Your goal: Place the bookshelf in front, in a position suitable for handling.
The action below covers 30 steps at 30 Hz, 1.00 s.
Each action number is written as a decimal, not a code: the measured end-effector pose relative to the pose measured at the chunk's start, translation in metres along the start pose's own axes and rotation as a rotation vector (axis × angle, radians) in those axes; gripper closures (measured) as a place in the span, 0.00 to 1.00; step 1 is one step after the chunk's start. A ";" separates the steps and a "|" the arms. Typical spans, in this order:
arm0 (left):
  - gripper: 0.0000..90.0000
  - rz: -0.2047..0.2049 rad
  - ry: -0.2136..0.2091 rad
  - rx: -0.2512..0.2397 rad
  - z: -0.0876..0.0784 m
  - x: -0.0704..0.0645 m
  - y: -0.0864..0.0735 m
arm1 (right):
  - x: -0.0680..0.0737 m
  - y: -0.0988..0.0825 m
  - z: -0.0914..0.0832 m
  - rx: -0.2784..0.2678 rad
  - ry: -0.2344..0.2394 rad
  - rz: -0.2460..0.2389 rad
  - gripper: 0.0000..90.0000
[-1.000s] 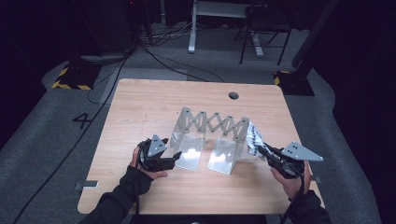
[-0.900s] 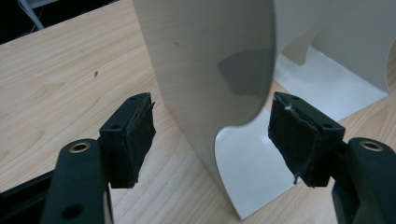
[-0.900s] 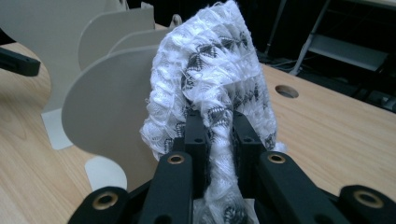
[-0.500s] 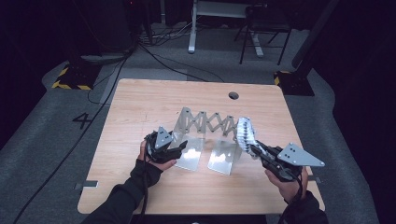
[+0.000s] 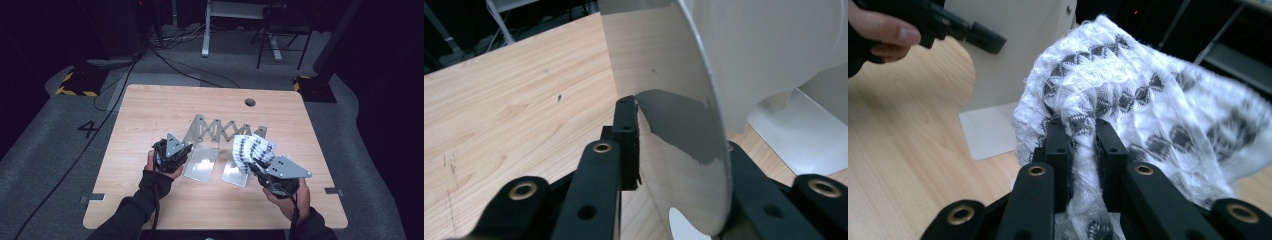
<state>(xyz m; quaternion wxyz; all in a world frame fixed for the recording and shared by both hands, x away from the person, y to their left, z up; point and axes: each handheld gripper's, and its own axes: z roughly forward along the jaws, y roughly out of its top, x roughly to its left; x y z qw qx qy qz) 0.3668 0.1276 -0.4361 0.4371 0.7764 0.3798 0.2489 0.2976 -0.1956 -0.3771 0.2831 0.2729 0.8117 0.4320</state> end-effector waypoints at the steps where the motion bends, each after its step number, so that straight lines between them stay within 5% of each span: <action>1: 0.87 -0.008 -0.002 0.002 -0.001 0.000 0.000 | 0.000 -0.001 0.001 0.011 0.000 0.002 0.89; 9: 0.88 -0.028 0.004 0.006 -0.014 -0.005 -0.006 | -0.001 -0.024 0.010 0.147 -0.051 0.024 0.89; 20: 0.86 -0.023 -0.010 -0.001 -0.043 -0.032 -0.021 | -0.024 -0.064 0.027 0.159 -0.133 0.067 0.89; 30: 0.80 -0.014 -0.024 -0.014 -0.048 -0.048 -0.025 | -0.026 -0.091 0.056 0.233 -0.068 0.048 0.88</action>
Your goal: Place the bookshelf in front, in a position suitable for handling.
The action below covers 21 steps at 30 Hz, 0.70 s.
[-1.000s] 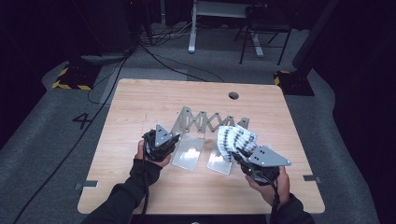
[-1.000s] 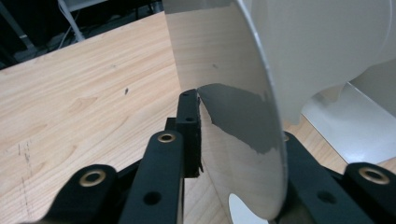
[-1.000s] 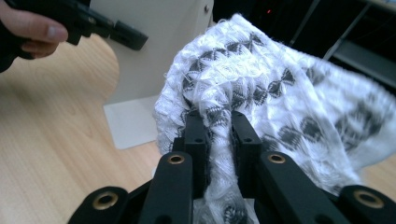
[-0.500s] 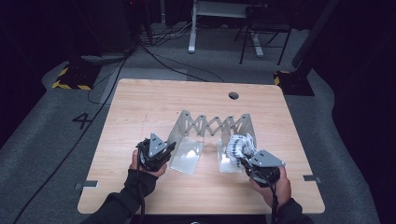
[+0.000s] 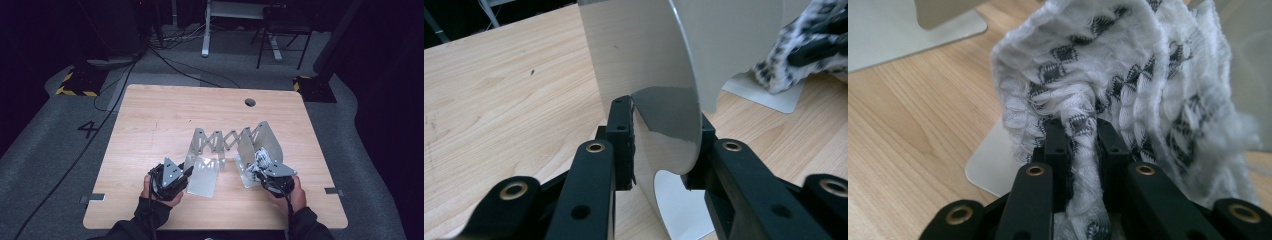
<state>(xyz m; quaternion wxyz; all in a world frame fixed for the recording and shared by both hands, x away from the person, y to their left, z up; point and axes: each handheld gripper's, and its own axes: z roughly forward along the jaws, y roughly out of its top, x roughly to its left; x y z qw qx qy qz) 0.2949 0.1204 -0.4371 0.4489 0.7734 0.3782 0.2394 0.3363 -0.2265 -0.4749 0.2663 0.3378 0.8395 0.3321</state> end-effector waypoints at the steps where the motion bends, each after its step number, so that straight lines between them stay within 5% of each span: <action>1: 0.80 0.007 0.002 -0.001 0.000 0.000 0.000 | 0.000 -0.002 0.002 0.003 0.013 0.002 0.87; 5: 0.75 0.022 -0.039 -0.014 0.001 -0.001 -0.003 | -0.001 -0.005 0.002 0.010 0.029 0.033 0.73; 9: 0.56 0.078 -0.093 -0.046 -0.002 -0.001 -0.004 | 0.006 -0.001 -0.015 -0.024 -0.008 -0.009 0.59; 14: 0.44 0.112 -0.122 -0.015 -0.002 0.004 -0.007 | 0.006 0.000 -0.023 -0.046 -0.037 0.006 0.49; 16: 0.38 0.133 -0.149 0.043 0.004 0.008 -0.013 | 0.005 -0.003 -0.017 -0.008 -0.007 0.029 0.46; 21: 0.37 0.186 -0.119 0.086 0.013 0.016 -0.026 | 0.007 -0.010 0.002 0.078 0.076 0.055 0.34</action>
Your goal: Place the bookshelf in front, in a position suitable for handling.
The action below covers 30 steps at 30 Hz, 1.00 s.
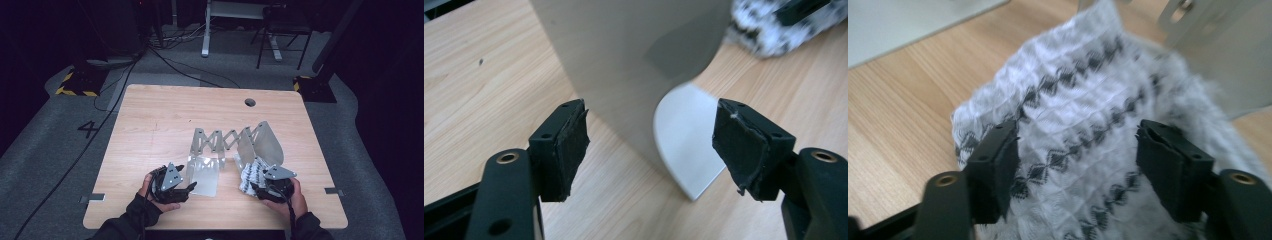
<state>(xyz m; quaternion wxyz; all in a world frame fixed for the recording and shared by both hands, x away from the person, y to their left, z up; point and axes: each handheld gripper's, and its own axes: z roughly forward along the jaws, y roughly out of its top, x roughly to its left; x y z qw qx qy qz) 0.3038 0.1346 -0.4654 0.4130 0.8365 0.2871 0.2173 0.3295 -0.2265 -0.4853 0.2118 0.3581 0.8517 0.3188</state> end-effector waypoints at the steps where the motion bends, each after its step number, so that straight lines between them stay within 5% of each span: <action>1: 0.37 -0.008 0.020 -0.002 0.001 0.003 -0.002 | 0.000 0.000 0.000 0.000 0.000 0.000 0.34; 5: 0.34 -0.016 -0.012 0.020 0.003 0.025 -0.010 | -0.002 -0.003 0.007 0.011 0.026 0.017 0.31; 8: 0.33 -0.032 0.029 0.070 0.007 0.037 -0.018 | -0.009 -0.004 0.009 0.015 0.086 0.058 0.37; 11: 0.33 -0.053 0.032 0.097 0.013 0.046 -0.023 | -0.011 -0.001 0.009 0.028 0.102 0.047 0.53; 13: 0.33 -0.029 0.028 0.132 0.019 0.049 -0.025 | -0.011 0.001 0.008 0.029 0.111 0.035 0.70; 15: 0.33 -0.011 0.004 0.157 0.025 0.052 -0.028 | -0.015 0.001 0.008 0.032 0.102 0.029 0.81; 19: 0.32 -0.013 -0.041 0.164 0.028 0.053 -0.029 | -0.015 0.002 0.009 0.027 0.070 -0.003 0.87; 22: 0.30 -0.023 -0.063 0.178 0.030 0.052 -0.031 | -0.013 0.003 0.008 0.028 0.030 -0.045 0.89; 30: 0.22 -0.084 -0.098 0.189 0.034 0.057 -0.032 | -0.016 0.010 -0.010 -0.068 -0.052 -0.042 0.91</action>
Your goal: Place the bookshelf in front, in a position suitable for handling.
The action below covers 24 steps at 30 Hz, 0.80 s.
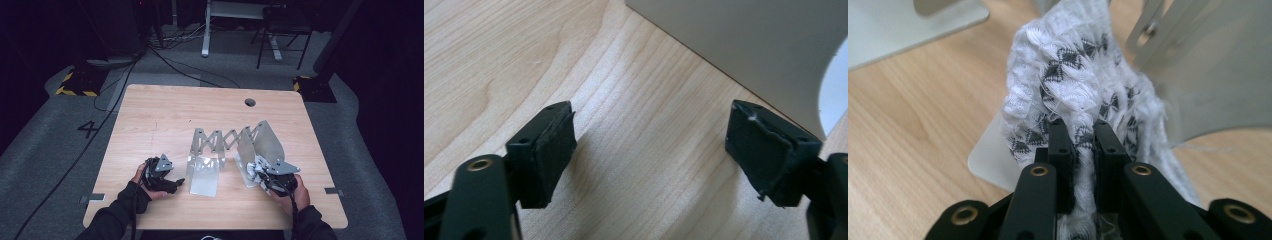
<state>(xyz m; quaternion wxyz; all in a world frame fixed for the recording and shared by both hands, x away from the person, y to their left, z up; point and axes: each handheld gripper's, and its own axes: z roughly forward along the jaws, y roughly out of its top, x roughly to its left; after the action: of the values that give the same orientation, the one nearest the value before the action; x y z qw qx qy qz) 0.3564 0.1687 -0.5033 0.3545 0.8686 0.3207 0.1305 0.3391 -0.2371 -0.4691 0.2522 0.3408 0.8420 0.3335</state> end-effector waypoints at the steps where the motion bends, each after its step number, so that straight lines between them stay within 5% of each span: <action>1: 0.22 -0.003 -0.003 0.002 0.000 0.000 0.000 | 0.000 0.003 -0.003 -0.018 -0.017 -0.001 0.91; 10: 0.22 0.015 -0.028 0.005 -0.002 -0.008 -0.002 | -0.003 0.027 -0.030 -0.185 -0.122 0.021 0.91; 13: 0.21 0.039 -0.046 0.015 -0.004 -0.022 -0.004 | -0.006 0.037 -0.042 -0.253 -0.145 0.041 0.91; 20: 0.23 0.092 -0.042 -0.012 0.004 -0.053 0.007 | -0.009 0.051 -0.045 -0.295 -0.176 0.043 0.91; 24: 0.31 0.041 0.001 -0.060 0.009 -0.056 0.013 | -0.009 0.059 -0.043 -0.313 -0.184 0.041 0.91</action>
<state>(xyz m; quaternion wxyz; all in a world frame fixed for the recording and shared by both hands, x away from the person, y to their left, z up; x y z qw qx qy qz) 0.3236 0.1204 -0.5009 0.3775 0.8639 0.2988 0.1480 0.3409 -0.2283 -0.3963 0.3713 0.3435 0.7462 0.4328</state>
